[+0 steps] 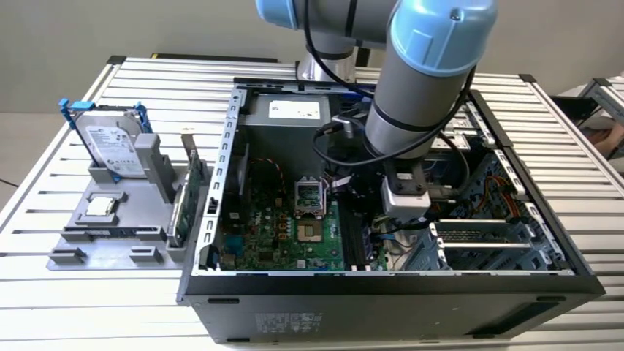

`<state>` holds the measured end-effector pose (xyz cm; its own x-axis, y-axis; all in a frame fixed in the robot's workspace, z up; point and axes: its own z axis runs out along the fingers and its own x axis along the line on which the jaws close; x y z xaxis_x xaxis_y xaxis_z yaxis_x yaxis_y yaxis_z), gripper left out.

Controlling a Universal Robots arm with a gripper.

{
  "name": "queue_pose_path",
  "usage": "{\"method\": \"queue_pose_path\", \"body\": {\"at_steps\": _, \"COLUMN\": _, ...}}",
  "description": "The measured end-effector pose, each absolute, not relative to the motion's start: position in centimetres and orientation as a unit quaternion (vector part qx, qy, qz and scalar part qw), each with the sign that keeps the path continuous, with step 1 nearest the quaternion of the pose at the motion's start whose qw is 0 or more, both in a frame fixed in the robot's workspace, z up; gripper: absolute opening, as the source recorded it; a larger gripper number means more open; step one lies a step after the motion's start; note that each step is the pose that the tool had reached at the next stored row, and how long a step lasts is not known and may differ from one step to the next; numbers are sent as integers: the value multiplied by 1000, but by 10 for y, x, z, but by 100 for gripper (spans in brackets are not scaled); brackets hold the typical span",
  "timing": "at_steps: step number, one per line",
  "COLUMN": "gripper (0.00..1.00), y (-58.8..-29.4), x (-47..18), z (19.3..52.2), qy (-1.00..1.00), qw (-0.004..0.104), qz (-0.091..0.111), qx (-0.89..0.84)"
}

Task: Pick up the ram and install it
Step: 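Insert the ram into the slot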

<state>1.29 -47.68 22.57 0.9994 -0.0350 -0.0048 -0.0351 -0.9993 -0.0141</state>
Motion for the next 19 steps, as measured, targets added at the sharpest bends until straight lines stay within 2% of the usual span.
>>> {"method": "queue_pose_path", "body": {"at_steps": 19, "gripper": 0, "y": -475, "x": 12, "z": 219, "qy": 18, "qw": 7, "qz": 2, "qx": -1000}}
